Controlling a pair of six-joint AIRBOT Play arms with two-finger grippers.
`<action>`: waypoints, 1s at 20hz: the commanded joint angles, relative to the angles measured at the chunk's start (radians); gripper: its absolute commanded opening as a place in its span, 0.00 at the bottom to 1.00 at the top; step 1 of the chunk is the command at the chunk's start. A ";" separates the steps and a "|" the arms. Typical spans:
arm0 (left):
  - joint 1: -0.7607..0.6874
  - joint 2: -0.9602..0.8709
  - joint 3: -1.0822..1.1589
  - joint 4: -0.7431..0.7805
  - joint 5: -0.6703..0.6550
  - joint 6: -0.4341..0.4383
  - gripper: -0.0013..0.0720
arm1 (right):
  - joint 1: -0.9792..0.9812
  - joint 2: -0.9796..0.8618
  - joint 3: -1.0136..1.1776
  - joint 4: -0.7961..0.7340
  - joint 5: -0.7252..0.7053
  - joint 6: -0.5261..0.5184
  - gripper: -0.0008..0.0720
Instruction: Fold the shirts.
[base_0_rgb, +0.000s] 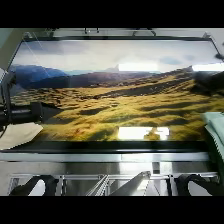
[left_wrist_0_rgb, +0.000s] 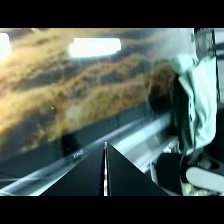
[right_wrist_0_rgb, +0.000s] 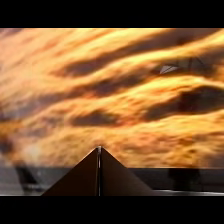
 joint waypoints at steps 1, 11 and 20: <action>-0.107 0.145 -0.148 0.013 0.005 -0.011 0.03 | 0.274 0.138 -0.256 -0.002 -0.151 -0.027 0.03; -0.462 0.450 -0.488 0.012 0.204 -0.213 0.04 | 0.514 0.275 -0.675 0.111 -0.376 0.028 0.03; -0.474 0.497 -0.488 0.012 0.229 -0.239 0.04 | 0.514 0.274 -0.675 0.114 -0.378 0.028 0.03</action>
